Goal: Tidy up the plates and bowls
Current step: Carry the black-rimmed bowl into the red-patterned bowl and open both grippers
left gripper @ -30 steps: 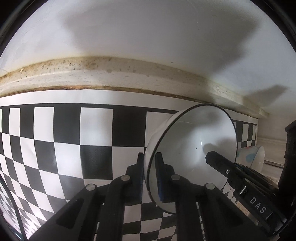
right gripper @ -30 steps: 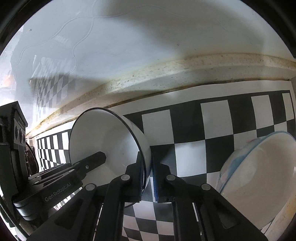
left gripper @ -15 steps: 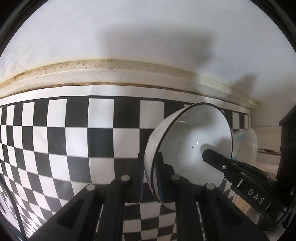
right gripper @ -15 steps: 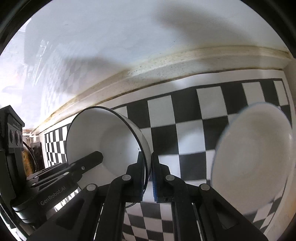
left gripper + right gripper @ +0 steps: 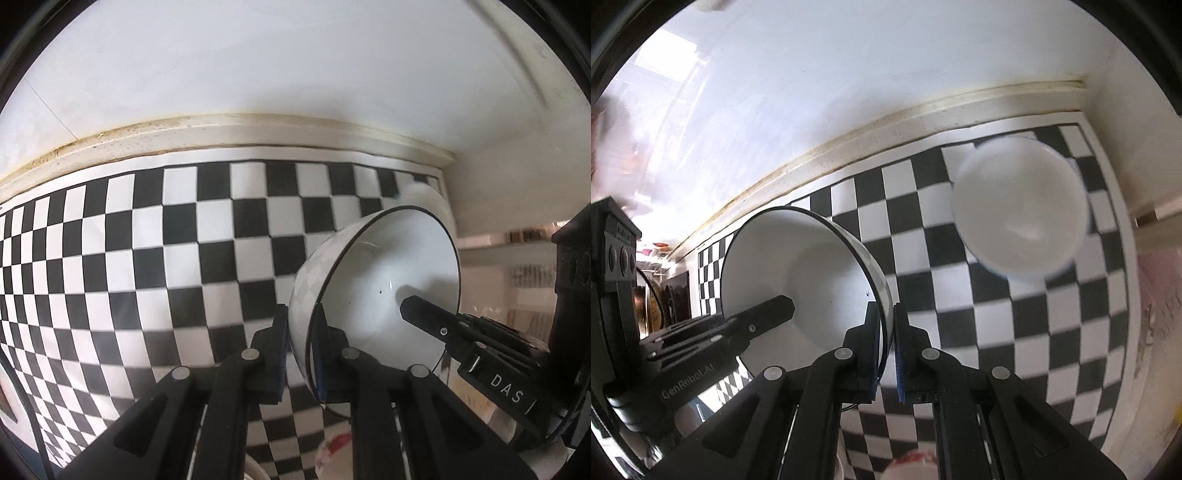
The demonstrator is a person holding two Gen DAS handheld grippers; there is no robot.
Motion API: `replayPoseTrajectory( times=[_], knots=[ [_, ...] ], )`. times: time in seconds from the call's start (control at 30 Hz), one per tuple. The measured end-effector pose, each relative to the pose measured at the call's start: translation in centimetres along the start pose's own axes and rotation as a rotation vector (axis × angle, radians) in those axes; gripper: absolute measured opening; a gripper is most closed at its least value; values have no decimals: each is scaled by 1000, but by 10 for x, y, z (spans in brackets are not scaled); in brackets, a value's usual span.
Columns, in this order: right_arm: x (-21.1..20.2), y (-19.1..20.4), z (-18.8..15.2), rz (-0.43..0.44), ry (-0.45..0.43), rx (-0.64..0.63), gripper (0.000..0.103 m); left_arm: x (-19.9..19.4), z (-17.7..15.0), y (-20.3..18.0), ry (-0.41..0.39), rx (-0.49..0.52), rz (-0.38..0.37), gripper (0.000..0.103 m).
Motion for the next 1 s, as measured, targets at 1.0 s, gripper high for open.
replayPoseTrajectory(
  times=[1.0],
  knots=[
    [-68, -100, -231, -47, 66, 184, 8, 21, -183, -56, 245, 236, -20, 10]
  ],
)
Point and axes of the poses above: each gripper's, at about its wrist camera, not at the fingertips, and x roughly the way its jaws point, y to its left, z to its top, the point moved 3 cm from there along x, roughly the way its jaws point, and after that the axes turned 9 degrees about -y, right-handed, at the moved point
